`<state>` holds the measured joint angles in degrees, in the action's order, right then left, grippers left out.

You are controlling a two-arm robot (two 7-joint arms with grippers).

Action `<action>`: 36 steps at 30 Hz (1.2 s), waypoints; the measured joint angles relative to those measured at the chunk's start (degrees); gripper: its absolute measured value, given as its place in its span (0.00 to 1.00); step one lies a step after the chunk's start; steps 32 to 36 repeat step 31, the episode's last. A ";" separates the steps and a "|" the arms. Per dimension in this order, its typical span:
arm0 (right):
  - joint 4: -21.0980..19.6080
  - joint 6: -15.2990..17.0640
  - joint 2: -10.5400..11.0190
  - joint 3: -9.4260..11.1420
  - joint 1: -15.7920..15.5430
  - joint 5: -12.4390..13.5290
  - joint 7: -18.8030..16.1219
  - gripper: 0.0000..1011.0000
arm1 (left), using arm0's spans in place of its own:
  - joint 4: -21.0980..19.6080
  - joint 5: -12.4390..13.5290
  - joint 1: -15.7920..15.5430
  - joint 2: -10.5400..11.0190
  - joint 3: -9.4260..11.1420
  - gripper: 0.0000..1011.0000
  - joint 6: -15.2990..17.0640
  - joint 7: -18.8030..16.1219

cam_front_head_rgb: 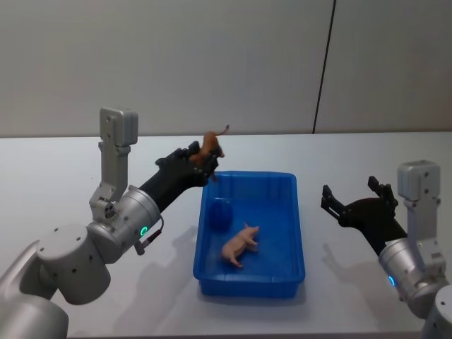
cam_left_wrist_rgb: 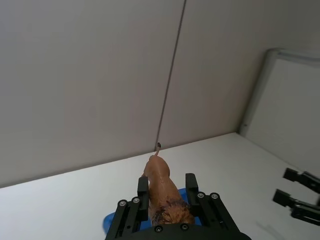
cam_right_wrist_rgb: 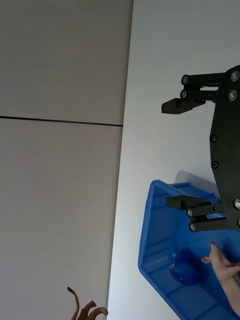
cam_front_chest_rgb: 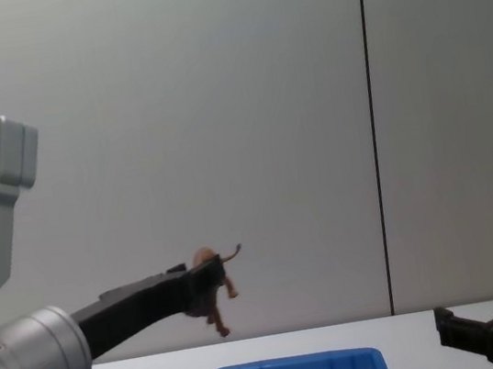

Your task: Pick up the two dolls from the table and place them into the box.

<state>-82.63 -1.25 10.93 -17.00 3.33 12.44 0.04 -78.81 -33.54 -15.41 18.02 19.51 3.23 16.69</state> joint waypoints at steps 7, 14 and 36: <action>0.00 0.00 0.00 0.00 0.00 0.00 0.00 0.99 | 1.50 -1.34 -1.22 -0.50 0.13 0.58 -0.75 6.97; 0.00 0.00 0.00 0.00 0.00 0.00 0.00 0.99 | 3.47 -2.71 -2.66 -1.10 0.43 0.79 -1.28 14.16; 0.00 0.00 0.00 0.00 0.00 0.00 0.00 0.99 | 8.63 -5.49 -5.76 -2.79 1.48 0.99 -2.41 28.90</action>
